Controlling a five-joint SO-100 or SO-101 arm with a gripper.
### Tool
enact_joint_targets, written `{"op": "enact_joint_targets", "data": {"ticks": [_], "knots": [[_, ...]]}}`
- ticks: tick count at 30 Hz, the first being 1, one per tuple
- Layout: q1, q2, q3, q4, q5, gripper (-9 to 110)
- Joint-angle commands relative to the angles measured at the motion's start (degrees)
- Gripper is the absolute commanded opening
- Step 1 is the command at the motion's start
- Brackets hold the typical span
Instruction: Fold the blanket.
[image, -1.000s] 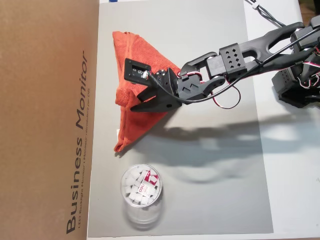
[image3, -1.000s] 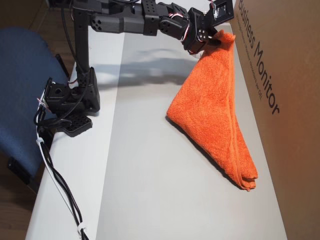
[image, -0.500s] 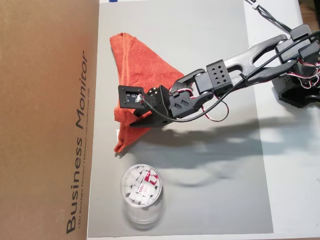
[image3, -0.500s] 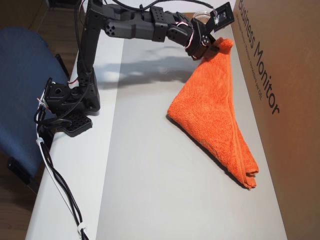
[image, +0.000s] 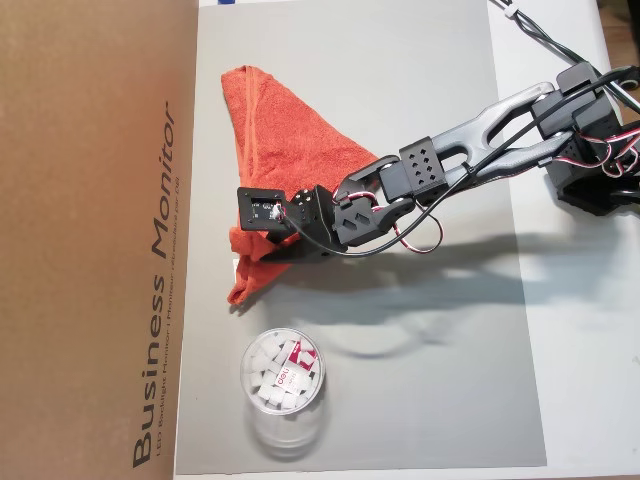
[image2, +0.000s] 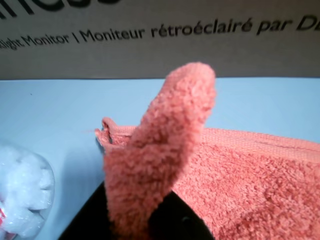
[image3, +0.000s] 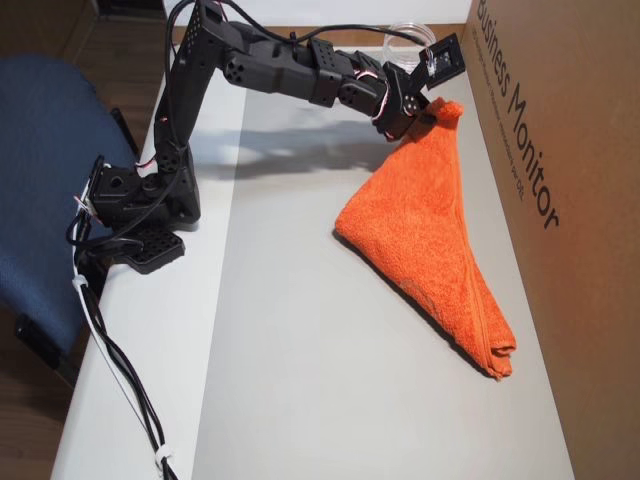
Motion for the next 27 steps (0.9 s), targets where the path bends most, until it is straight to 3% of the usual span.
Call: {"op": "enact_joint_targets", "data": {"ticks": [1, 27], "knots": [[-0.53, -0.09, -3.16, -1.14, -0.35, 0], [-2.02, -6.24, -8.79, -1.32, -29.18, 1]]}}
